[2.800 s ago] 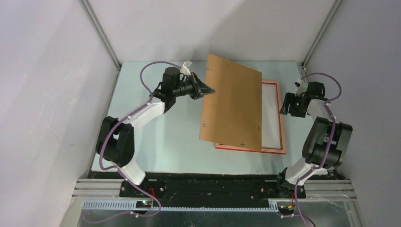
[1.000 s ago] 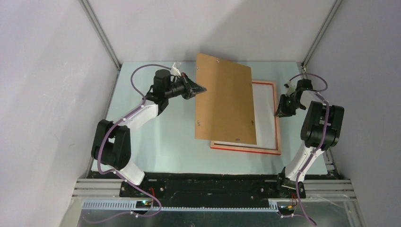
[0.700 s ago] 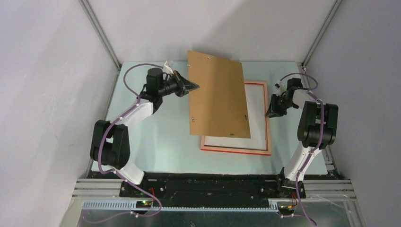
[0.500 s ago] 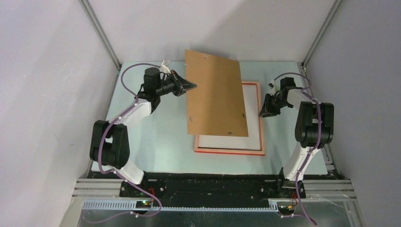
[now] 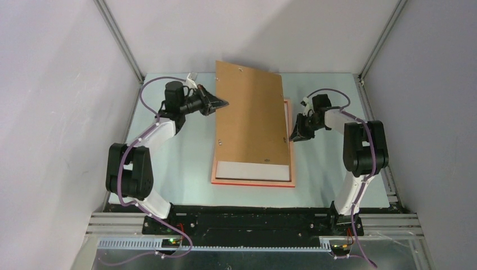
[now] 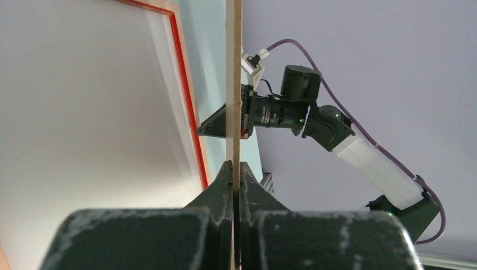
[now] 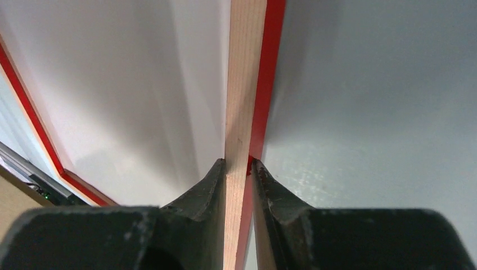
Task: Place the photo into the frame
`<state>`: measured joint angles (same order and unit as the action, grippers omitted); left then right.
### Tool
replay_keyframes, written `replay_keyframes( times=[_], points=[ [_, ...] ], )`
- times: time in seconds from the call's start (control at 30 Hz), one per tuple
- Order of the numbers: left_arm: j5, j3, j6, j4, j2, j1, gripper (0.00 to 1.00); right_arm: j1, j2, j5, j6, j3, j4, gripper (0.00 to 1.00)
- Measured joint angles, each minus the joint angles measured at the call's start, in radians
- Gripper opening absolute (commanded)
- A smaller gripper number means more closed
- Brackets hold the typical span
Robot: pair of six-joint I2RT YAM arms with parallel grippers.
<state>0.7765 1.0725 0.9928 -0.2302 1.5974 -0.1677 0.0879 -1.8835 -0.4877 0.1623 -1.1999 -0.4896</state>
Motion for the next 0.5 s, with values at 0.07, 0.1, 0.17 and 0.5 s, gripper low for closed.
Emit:
replay_keyframes(
  times=[0.07,0.1,0.17,0.5],
  points=[
    [0.013,-0.008,-0.003,-0.001,0.0,0.007,0.0,0.017,-0.002,-0.002,0.004,0.001,0.005,0.0],
    [0.017,-0.013,-0.004,-0.001,0.0,0.009,0.0,0.025,-0.003,-0.004,0.006,0.001,0.008,0.0],
    [0.025,-0.025,-0.008,0.0,0.001,0.014,0.0,0.033,-0.005,-0.006,0.006,0.003,0.012,0.0],
    [0.032,-0.082,-0.034,0.0,0.005,0.022,0.0,0.026,-0.005,-0.033,-0.006,0.01,0.018,0.32]
  ],
)
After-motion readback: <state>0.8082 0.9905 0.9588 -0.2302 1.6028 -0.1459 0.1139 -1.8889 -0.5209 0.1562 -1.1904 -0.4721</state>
